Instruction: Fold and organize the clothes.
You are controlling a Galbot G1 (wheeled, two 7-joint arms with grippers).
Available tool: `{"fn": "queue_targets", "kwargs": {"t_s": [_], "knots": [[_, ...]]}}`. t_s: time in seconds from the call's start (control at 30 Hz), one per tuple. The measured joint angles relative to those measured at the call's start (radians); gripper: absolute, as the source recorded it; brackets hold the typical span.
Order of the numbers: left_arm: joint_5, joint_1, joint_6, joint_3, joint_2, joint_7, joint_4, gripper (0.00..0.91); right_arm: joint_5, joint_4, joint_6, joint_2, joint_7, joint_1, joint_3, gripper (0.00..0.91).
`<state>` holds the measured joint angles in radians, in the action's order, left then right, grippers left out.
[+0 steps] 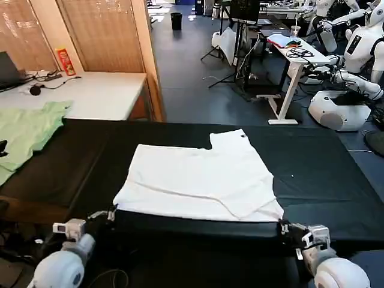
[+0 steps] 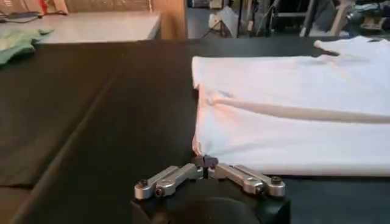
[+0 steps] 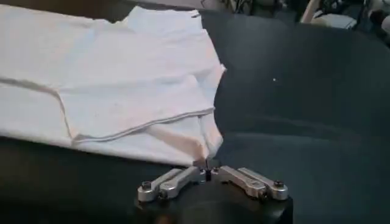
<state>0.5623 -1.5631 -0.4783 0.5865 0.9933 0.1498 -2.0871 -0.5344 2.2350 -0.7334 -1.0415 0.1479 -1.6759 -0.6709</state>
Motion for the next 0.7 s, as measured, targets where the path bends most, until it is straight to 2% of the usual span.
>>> {"fn": "queue_targets", "kwargs": {"t_s": [0.2,0.4,0.47,0.53,0.7], "knots": [[-0.049,-0.015,-0.093,0.027,-0.002,-0.027,-0.053,0.878,-0.008,0.064,-0.003,0.002,0.006,-0.041,-0.036,0.878],[0.007,-0.011,-0.179,0.071,-0.006,-0.004,-0.104,0.878,-0.064,0.106,-0.003,0.021,0.004,-0.013,-0.074,0.878],[0.040,0.004,-0.190,0.087,-0.010,-0.001,-0.106,0.878,-0.065,0.084,0.032,0.033,-0.012,0.032,-0.070,0.878],[0.070,0.032,-0.176,0.090,-0.014,-0.002,-0.098,0.878,-0.065,0.040,0.093,0.048,-0.024,0.096,-0.053,0.878],[0.139,0.200,-0.143,0.051,-0.004,-0.009,-0.004,0.878,-0.058,-0.147,0.204,0.061,-0.031,0.330,0.044,0.878]]}}
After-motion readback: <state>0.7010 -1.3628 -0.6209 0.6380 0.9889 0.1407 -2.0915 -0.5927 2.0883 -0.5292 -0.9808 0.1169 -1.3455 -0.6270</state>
